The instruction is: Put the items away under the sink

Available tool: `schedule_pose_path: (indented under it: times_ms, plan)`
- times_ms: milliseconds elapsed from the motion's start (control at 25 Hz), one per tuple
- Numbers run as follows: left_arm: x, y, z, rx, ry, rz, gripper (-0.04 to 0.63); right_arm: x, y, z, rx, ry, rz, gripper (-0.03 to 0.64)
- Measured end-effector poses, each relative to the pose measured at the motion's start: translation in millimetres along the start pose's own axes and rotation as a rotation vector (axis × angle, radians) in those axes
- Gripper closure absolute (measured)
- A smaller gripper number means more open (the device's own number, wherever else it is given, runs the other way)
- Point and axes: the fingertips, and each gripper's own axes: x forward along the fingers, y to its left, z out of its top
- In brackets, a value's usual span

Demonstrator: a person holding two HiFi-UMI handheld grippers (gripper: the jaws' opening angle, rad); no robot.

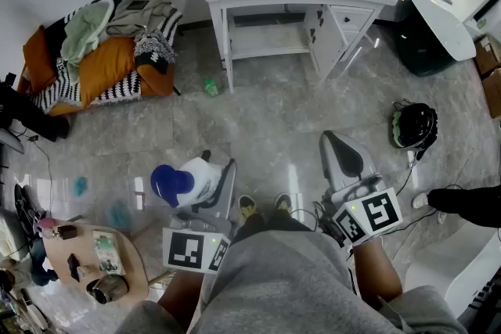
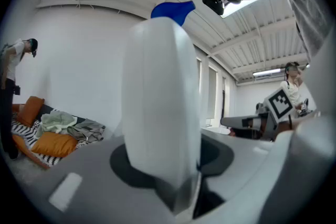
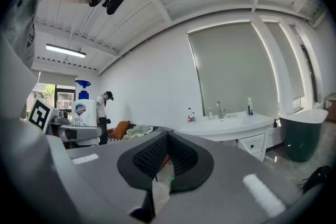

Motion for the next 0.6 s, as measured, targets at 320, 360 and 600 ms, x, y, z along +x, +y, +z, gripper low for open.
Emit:
schedule_pose_path:
  times_ms: [320, 360, 600]
  plan:
    - [5.2, 3.7, 9.0, 0.013, -0.007, 0.008, 0.411, 8.8, 6.3, 5.8, 0.025, -0.017, 0.019, 0.618]
    - [5.4, 5.2, 9.2, 0.014, -0.006, 0.010, 0.411, 9.3, 6.8, 6.7, 0.045, -0.024, 0.019, 0.618]
    - [-1.8, 20.7, 13.1, 0.005, -0.021, 0.004, 0.411, 13.6, 26.7, 9.1, 0.018, -0.026, 0.039, 0.618]
